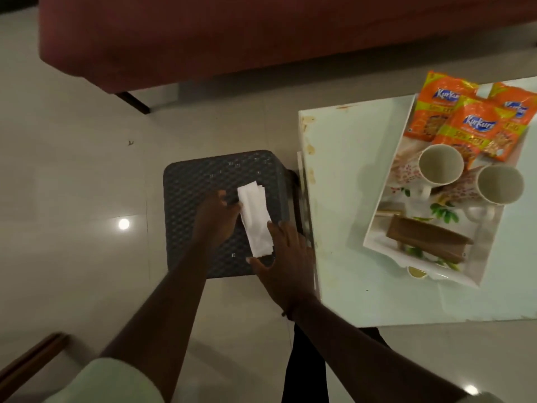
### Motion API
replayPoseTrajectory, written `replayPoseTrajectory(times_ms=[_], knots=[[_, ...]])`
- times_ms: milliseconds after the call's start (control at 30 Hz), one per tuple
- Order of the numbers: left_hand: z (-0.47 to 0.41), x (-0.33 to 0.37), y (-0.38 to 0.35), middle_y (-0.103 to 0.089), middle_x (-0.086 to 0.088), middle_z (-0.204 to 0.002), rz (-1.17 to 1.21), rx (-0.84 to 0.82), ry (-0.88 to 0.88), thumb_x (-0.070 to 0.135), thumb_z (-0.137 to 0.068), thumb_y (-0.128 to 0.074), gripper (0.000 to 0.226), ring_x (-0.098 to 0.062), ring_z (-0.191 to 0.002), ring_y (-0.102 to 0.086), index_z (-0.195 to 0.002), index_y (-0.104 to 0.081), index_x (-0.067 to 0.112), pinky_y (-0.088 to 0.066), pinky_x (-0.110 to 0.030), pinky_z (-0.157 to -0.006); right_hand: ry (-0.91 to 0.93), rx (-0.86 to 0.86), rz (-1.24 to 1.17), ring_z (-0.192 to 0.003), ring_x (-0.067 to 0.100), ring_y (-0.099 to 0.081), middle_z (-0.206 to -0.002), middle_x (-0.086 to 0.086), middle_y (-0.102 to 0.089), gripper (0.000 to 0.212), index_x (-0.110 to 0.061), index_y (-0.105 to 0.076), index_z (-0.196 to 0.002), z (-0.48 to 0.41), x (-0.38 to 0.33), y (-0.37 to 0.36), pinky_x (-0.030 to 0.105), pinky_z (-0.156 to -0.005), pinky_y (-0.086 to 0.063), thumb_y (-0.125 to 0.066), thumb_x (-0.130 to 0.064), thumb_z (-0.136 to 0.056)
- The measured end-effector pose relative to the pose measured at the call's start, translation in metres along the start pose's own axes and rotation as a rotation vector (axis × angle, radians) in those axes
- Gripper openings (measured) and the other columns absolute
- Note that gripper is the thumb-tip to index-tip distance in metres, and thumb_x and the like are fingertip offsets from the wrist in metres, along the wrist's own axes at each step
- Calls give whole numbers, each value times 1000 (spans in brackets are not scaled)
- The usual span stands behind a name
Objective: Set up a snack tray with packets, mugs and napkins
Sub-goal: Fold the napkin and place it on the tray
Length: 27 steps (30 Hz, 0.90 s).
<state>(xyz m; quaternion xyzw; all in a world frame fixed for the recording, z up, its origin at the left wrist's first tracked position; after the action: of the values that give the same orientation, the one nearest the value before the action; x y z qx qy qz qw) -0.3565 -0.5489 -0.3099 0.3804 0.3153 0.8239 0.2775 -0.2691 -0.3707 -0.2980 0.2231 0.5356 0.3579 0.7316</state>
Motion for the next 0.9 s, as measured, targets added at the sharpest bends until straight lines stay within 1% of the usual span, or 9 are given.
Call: replayPoseTrajectory(times_ms=[100,200,333,400,467,533,633,800,900], knots=[[-8,-5,-12,-65,-2,-101,30,-14,44,34,-91,-65,46,-6,-71,-57,-128,-54,10,-41,-19,-60,37,-39,62,-133,22,-42,-146,-2,-43,73,-31,-41,-142,0,-3,-20,44,-106,-42,-63,-62,-79],[-15,-1,-19,-67,-3,-102,-38,9,1,37,-88,-67,38,-13,-79,-62,-117,-59,12,-44,-24,-66,60,-27,143,-129,24,-46,-143,-1,-48,66,-28,-50,-134,0,-3,-30,44,-100,-45,-67,-59,-78],[-23,-1,-19,-55,10,-81,-12,80,-6,36,-81,-75,32,-3,-64,-51,-102,-58,19,-33,-17,-52,67,18,229,-120,23,-51,-134,-2,-54,59,-26,-56,-126,-3,-2,-33,40,-92,-49,-69,-56,-77],[-26,-1,-19,-52,13,-72,18,80,12,33,-76,-79,30,-9,-66,-56,-90,-54,25,-41,-19,-54,58,24,219,-120,23,-50,-134,-2,-55,54,-26,-59,-125,-4,-1,-34,41,-91,-49,-70,-51,-79],[-29,-3,-20,-59,8,-74,66,77,46,29,-73,-82,32,-10,-64,-60,-79,-51,29,-50,-23,-58,44,22,212,-119,24,-51,-133,-1,-56,47,-26,-62,-123,-8,-1,-34,42,-92,-49,-70,-44,-81],[-31,-3,-22,-68,1,-81,83,74,57,24,-72,-83,28,-4,-60,-57,-75,-55,29,-48,-21,-55,51,30,234,-115,25,-54,-129,0,-60,39,-23,-67,-118,-10,-3,-32,42,-89,-51,-71,-37,-81],[-32,-2,-24,-73,-4,-93,65,54,83,23,-73,-80,19,-5,-61,-56,-84,-64,19,-43,-18,-52,51,83,207,-104,27,-62,-116,2,-68,26,-17,-74,-103,-12,-2,-20,43,-83,-53,-75,-20,-78],[-11,9,-25,-62,-7,-112,329,-33,177,13,-75,-78,44,-18,-90,-62,-113,-57,17,-61,-37,-70,10,160,49,-95,19,-62,-103,-4,-70,18,-22,-70,-96,-7,27,27,33,-79,-48,-69,-19,-77],[18,39,-33,-55,1,-111,465,-147,63,1,-78,-75,49,-11,-92,-59,-114,-49,22,-57,-23,-56,41,240,-13,-88,15,-63,-96,-7,-71,16,-23,-70,-92,6,50,71,26,-78,-42,-65,-24,-77]])
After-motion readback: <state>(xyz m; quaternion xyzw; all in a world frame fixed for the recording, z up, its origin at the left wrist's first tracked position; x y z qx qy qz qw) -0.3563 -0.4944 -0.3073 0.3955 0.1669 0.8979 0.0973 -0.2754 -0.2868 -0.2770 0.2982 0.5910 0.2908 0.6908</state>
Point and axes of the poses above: each hand's wrist, its own z-axis away from the middle knuckle, its own y-axis out of the back of the hand, x = y × z, the point moved 9 cm from there along -z, towards the middle knuckle
